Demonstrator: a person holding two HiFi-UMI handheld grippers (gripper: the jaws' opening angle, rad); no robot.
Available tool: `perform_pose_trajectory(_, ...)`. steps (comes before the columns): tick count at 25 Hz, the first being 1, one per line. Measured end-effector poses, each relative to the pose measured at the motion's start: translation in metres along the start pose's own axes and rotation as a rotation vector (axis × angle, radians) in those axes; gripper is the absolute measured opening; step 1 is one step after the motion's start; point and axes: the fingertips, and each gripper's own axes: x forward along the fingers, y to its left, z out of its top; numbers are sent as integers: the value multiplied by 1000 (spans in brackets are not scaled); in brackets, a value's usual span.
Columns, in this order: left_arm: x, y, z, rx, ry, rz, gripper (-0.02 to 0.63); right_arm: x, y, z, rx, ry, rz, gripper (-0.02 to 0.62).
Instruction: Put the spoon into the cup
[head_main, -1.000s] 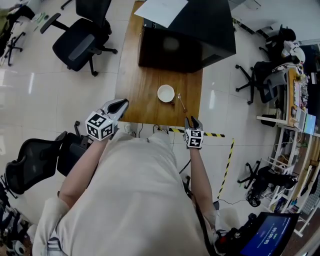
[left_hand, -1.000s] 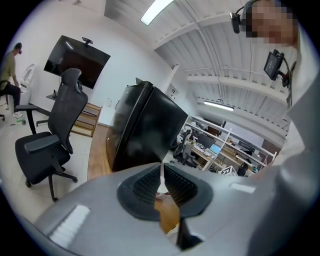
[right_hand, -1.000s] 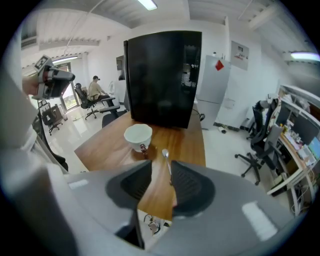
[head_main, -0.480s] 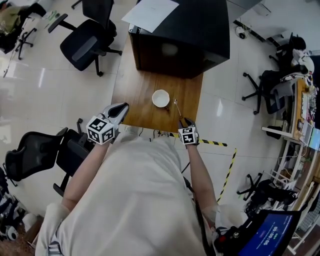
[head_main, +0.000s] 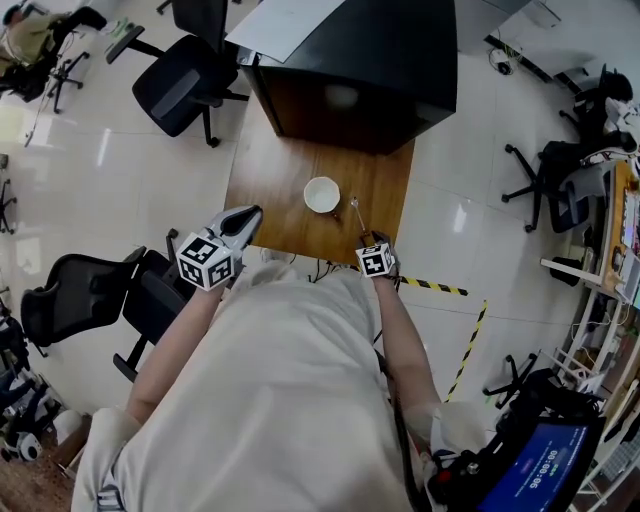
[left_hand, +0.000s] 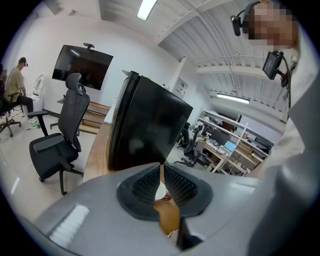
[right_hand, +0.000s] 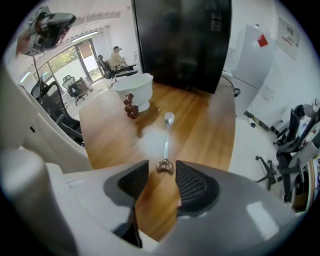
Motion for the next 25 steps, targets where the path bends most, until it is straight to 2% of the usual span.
perform_pose_trajectory(7, 3, -9, -2, -1, 22, 33, 3, 12, 2, -3, -24, 11, 29, 164)
perform_pose_trajectory(21, 6, -13, -7, -12, 31, 70, 3, 20, -1, -1, 11, -10, 38, 163)
perform_pose_trajectory(25, 6, -13, -9, -17, 29, 74, 3, 19, -4, 0, 40, -18, 36, 134)
